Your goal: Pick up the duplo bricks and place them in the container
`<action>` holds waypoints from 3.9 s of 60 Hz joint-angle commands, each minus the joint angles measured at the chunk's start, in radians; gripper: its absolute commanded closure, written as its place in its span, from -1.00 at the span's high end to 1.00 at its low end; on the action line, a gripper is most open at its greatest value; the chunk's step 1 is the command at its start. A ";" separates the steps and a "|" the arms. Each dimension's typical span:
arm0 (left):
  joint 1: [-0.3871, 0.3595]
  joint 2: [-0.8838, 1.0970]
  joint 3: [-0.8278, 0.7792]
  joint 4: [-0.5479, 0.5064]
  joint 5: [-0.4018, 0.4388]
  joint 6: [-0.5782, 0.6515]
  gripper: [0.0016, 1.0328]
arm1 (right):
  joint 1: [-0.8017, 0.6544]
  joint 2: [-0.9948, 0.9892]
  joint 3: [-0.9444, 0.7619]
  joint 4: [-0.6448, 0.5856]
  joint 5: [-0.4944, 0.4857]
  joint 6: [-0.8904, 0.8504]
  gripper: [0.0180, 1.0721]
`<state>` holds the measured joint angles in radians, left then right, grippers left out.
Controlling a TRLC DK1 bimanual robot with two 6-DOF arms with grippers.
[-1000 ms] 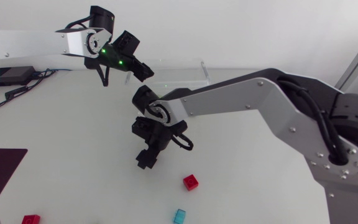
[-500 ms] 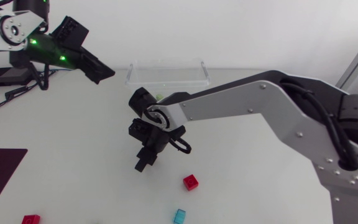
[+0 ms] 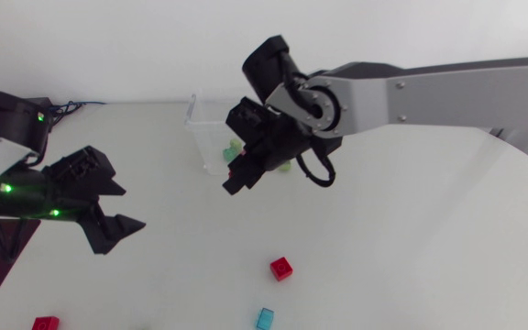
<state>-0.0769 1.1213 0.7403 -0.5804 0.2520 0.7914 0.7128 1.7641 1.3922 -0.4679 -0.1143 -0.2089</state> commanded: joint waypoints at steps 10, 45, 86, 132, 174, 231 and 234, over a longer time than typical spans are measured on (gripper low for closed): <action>-0.096 -0.089 -0.156 -0.050 -0.053 0.029 0.91 | -0.081 -0.049 0.068 0.011 0.019 0.066 -0.56; -0.251 -0.199 -0.295 -0.177 -0.146 -0.080 0.91 | -0.228 0.161 0.289 0.184 0.021 0.138 -0.56; -0.469 -0.071 -0.249 -0.283 -0.207 -0.192 0.91 | -0.263 0.410 0.478 0.215 0.085 0.146 -0.29; -0.569 0.282 -0.176 -0.242 -0.264 -0.290 0.17 | -0.180 -0.026 0.001 0.190 0.142 0.198 0.90; -0.482 0.258 0.107 -0.251 -0.263 -0.334 -0.55 | -0.027 -0.282 -0.403 -0.115 0.105 0.345 0.87; -0.351 0.669 0.804 0.142 -0.263 -0.482 -0.55 | 0.116 0.006 -0.346 -0.161 0.146 0.358 0.80; -0.350 0.695 0.823 0.163 -0.263 -0.485 -0.55 | 0.114 0.009 -0.346 -0.163 0.150 0.353 0.77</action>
<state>-0.4355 1.7576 1.5116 -0.4400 -0.0093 0.3386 0.8230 1.7477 1.0325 -0.6109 0.0254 0.1310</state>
